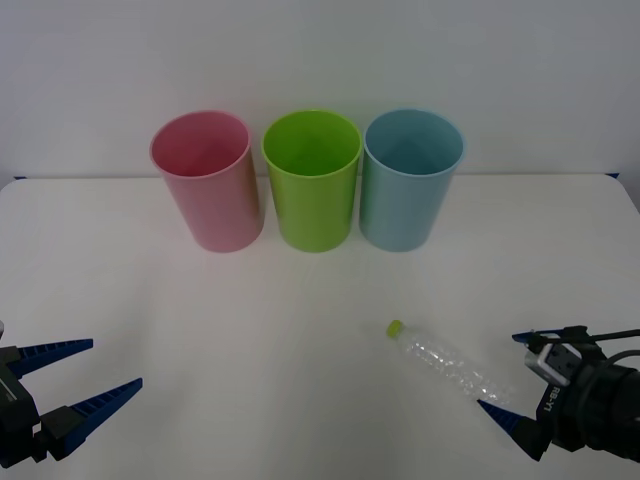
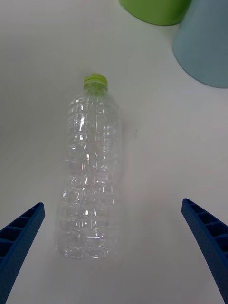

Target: Put cans in the blue bin and PET bottles in the pink bin and trash in the green bin.

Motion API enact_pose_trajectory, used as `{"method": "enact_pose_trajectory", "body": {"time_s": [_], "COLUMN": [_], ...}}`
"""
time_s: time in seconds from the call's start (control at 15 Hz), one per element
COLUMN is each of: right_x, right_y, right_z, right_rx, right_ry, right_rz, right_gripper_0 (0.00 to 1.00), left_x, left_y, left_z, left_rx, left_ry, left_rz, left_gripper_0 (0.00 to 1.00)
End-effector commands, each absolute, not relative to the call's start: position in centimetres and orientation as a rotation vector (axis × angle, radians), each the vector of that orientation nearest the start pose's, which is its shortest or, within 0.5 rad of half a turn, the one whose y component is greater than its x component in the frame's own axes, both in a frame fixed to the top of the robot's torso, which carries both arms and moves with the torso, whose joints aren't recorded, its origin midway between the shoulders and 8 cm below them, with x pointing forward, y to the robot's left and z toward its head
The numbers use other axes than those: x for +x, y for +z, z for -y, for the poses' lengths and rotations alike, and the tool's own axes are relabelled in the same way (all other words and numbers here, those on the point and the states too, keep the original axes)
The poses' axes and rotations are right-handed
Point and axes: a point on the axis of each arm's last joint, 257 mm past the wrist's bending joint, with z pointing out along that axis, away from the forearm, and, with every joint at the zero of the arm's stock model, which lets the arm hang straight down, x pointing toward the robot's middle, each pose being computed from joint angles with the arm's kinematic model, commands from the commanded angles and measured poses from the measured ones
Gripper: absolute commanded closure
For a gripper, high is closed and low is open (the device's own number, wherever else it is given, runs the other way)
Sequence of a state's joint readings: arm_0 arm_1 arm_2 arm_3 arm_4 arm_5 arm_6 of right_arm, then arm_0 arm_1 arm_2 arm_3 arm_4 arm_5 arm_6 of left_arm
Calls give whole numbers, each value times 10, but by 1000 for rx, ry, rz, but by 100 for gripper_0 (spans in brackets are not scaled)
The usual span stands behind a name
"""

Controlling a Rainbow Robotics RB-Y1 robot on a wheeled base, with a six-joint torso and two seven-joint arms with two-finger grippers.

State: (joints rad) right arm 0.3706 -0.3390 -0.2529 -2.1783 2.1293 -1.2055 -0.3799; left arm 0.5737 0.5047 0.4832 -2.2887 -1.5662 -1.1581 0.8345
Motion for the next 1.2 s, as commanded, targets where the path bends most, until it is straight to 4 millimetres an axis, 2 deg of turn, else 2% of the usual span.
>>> {"method": "enact_pose_trajectory", "body": {"time_s": [0.07,0.27,1.2], "right_x": [343,344,371], "right_y": [-291,-298,-328], "right_z": [241,234,219], "right_rx": [-1136,-1129,-1083], "right_ry": [72,79,82], "right_rz": [-1974,-1991,-2006], "right_gripper_0": [0,0,0], "left_x": [292,292,292], "left_y": [-193,-193,-193], "left_z": [-267,-267,-267], "left_rx": [547,547,547], "left_ry": [-555,-555,-555], "left_rz": [-2032,-2032,-2032], "left_gripper_0": [0,0,0]}}
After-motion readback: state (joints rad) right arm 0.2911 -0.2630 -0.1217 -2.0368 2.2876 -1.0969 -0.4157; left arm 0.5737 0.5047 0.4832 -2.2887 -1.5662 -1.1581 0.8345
